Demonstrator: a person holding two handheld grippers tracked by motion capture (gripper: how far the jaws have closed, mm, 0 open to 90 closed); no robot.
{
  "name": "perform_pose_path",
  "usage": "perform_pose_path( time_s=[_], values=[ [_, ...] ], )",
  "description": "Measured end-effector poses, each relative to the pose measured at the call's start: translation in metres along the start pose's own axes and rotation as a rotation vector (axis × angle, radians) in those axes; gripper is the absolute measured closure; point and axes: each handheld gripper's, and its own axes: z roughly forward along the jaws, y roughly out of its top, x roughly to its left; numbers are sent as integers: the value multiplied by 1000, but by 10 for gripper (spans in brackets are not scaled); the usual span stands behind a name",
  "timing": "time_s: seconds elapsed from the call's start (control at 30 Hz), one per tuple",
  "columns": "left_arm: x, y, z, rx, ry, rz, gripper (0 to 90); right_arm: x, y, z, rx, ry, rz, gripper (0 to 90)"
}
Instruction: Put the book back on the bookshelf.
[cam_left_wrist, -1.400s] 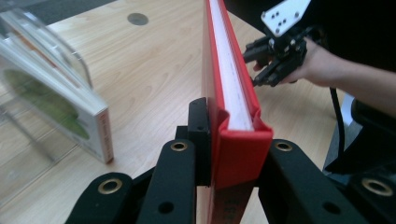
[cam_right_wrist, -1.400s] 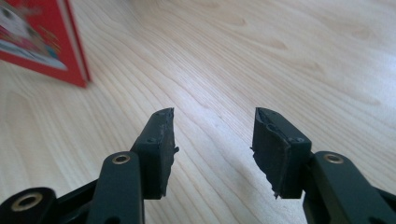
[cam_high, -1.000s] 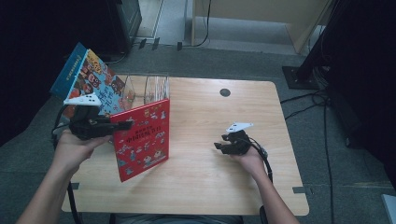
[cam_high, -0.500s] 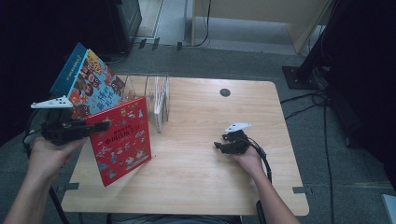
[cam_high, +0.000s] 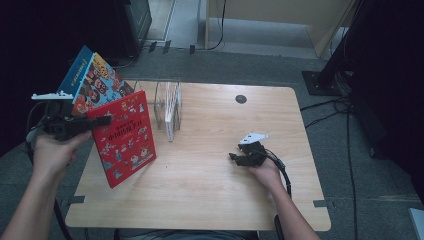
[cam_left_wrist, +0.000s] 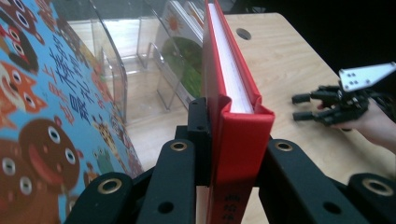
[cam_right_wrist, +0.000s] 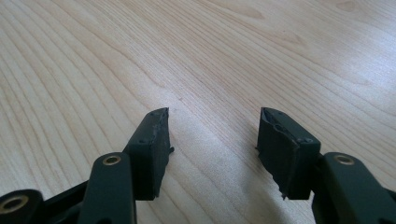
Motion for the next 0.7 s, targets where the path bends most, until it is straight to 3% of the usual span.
perform_pose_path(
  time_s=[0.2, 0.7],
  values=[
    [4, 19, 14, -10, 34, -9, 805, 0, -2, 0, -15, -2, 1, 438],
    [15, 45, 37, -51, 133, -44, 805, 1, -4, 1, -35, -9, 4, 431]
  ],
)
